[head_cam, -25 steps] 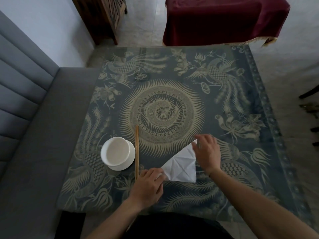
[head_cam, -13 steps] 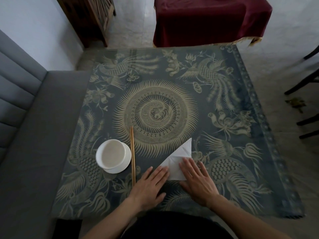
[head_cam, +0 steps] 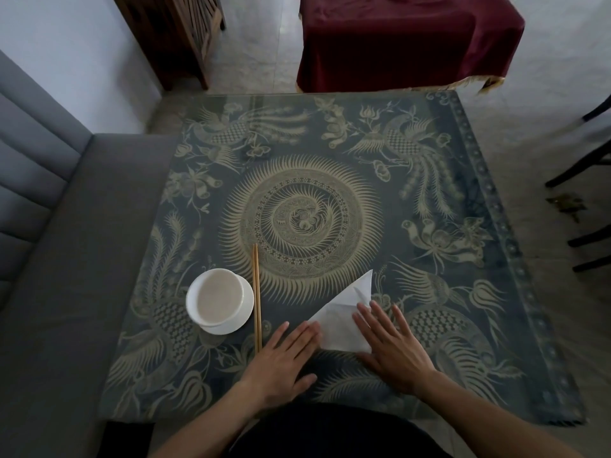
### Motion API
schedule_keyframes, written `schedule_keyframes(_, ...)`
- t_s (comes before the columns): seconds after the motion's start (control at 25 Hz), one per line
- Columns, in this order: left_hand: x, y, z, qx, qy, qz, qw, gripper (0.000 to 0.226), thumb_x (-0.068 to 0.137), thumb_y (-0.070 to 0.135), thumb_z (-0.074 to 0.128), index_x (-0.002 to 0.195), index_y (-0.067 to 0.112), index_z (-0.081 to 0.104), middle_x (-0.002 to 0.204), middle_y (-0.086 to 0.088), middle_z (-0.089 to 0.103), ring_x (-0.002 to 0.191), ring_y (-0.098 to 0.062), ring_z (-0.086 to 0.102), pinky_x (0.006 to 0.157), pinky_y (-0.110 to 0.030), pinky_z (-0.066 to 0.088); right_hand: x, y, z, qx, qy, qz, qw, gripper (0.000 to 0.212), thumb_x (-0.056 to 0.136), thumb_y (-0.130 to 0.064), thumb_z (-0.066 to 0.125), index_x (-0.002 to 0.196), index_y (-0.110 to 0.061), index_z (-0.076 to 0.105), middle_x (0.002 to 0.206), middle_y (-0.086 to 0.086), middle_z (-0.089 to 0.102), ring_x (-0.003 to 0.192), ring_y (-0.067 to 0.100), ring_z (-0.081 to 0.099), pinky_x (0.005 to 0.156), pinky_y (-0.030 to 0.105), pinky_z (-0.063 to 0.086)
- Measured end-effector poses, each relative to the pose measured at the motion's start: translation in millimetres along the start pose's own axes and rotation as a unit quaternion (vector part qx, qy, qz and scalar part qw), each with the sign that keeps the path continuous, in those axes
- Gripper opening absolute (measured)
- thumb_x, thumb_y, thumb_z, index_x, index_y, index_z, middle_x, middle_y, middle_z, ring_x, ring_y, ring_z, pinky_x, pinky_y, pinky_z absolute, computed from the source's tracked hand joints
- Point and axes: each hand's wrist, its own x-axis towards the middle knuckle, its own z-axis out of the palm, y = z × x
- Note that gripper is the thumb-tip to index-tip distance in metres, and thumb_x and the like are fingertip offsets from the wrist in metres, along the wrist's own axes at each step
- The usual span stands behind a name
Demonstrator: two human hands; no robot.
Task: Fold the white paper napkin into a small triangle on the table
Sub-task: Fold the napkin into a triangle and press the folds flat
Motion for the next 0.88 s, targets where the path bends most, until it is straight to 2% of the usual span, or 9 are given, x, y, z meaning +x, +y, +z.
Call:
schedule_keyframes(0.16, 23.8, 8.4, -8.6, -0.008, 0.047, -0.004, 0.999, 0.071, 0.101, 0.055, 0.019, 0.155, 0.016, -0.006, 0.164, -0.002, -0.011, 0.149, -0.015, -0.016, 0.12, -0.041, -0.007, 33.3, -20.9, -14.1, 0.036, 0.03, 0.027, 0.999, 0.066, 0.101, -0.046, 0.031, 0.153, -0.007, 0.018, 0.161, 0.011, 0.012, 0.148, 0.026, 0.005, 0.116, 0.046, 0.007)
schedule_keyframes(0.28, 33.0, 9.9, -5.8, -0.02, 0.046, -0.016, 0.999, 0.071, 0.102, 0.054, 0.022, 0.156, 0.013, 0.001, 0.164, -0.003, -0.005, 0.15, -0.018, -0.01, 0.119, -0.039, -0.003, 49.4, -35.4, -15.7, 0.023, 0.034, 0.006, 0.999, 0.06, 0.098, -0.032, 0.042, 0.149, -0.003, 0.03, 0.157, 0.016, 0.024, 0.145, 0.031, 0.021, 0.118, 0.049, 0.021)
schedule_keyframes(0.36, 31.2, 10.4, 1.8, -0.029, 0.048, -0.037, 0.998, 0.071, 0.101, 0.054, 0.026, 0.156, 0.013, 0.005, 0.164, -0.003, 0.0, 0.15, -0.02, -0.001, 0.117, -0.038, 0.002, 53.5, -38.0, -13.3, 0.028, 0.03, 0.007, 0.999, 0.059, 0.098, -0.032, 0.034, 0.148, -0.001, 0.031, 0.157, 0.017, 0.025, 0.145, 0.031, 0.022, 0.115, 0.05, 0.027)
schedule_keyframes(0.52, 28.4, 11.6, 11.7, -0.019, 0.038, -0.059, 0.997, 0.072, 0.099, 0.054, 0.034, 0.154, 0.009, 0.021, 0.162, -0.007, 0.019, 0.149, -0.024, 0.014, 0.114, -0.043, 0.011, 53.5, -31.7, -3.9, 0.065, 0.013, 0.041, 0.997, 0.068, 0.099, -0.048, 0.026, 0.152, -0.006, 0.022, 0.16, 0.01, 0.013, 0.147, 0.027, 0.014, 0.115, 0.051, 0.012)
schedule_keyframes(0.68, 27.8, 8.9, 12.3, -0.008, 0.038, -0.05, 0.998, 0.074, 0.098, 0.056, 0.034, 0.154, 0.009, 0.021, 0.163, -0.008, 0.015, 0.149, -0.025, 0.014, 0.113, -0.047, 0.011, 55.6, 1.9, 3.8, 0.066, 0.001, 0.108, 0.992, 0.079, 0.096, -0.065, 0.016, 0.155, -0.014, 0.001, 0.162, 0.002, -0.008, 0.148, 0.02, -0.012, 0.117, 0.05, -0.003)
schedule_keyframes(0.8, 26.2, 8.9, 10.9, -0.007, 0.043, -0.051, 0.998, 0.075, 0.098, 0.056, 0.034, 0.155, 0.009, 0.019, 0.163, -0.008, 0.013, 0.15, -0.023, 0.011, 0.114, -0.047, 0.009, 61.1, 32.0, 2.1, 0.039, -0.004, 0.152, 0.988, 0.078, 0.095, -0.066, 0.009, 0.155, -0.017, -0.003, 0.163, -0.002, -0.007, 0.147, 0.02, -0.018, 0.117, 0.05, -0.01)
schedule_keyframes(0.88, 26.2, 9.7, 9.1, -0.004, 0.04, -0.051, 0.998, 0.076, 0.098, 0.057, 0.035, 0.155, 0.009, 0.02, 0.163, -0.008, 0.014, 0.149, -0.024, 0.013, 0.113, -0.047, 0.01, 62.3, 42.3, 1.0, 0.023, -0.005, 0.149, 0.989, 0.074, 0.096, -0.064, 0.006, 0.155, -0.019, -0.003, 0.163, -0.004, -0.004, 0.147, 0.021, -0.018, 0.117, 0.051, -0.012)
